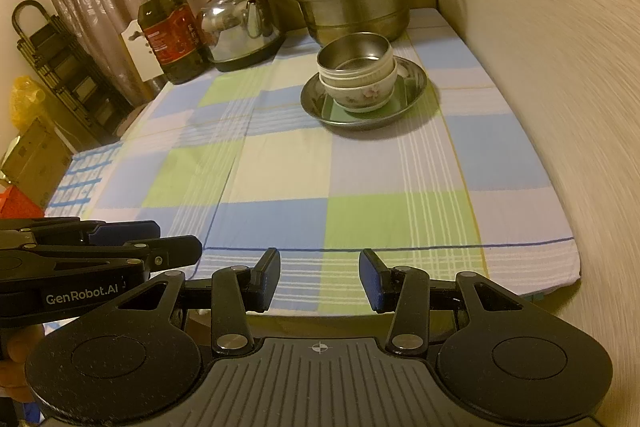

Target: Organize plates and bowls

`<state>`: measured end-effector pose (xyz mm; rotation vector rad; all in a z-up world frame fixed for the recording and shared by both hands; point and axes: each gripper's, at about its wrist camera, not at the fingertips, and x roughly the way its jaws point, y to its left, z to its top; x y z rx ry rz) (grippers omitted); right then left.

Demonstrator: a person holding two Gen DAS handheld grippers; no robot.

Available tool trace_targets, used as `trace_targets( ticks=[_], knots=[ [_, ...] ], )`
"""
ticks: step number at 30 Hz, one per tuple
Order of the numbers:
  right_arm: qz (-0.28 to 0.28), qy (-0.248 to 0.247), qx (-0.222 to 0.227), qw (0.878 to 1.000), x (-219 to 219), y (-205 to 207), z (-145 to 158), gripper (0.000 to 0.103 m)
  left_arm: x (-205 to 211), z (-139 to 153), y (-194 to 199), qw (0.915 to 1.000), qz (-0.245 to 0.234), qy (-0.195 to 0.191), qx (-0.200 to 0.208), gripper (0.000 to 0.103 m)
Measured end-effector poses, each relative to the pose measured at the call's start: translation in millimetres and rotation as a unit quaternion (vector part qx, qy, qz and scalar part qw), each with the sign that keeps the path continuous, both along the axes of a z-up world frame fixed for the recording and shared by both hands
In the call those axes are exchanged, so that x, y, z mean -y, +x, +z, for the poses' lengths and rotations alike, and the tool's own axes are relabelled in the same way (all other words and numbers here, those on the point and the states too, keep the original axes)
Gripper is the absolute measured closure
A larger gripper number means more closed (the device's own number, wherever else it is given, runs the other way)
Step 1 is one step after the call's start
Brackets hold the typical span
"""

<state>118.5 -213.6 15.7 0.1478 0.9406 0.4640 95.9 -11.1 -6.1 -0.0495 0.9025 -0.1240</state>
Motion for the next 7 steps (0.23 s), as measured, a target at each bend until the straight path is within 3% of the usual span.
trace_targets(
  ticks=[7],
  knots=[
    [-0.001,-0.001,-0.001,1.0,-2,11,-2,0.059,-5,-3,15,1.0,-0.002,-0.002,-0.003,0.06]
  ],
)
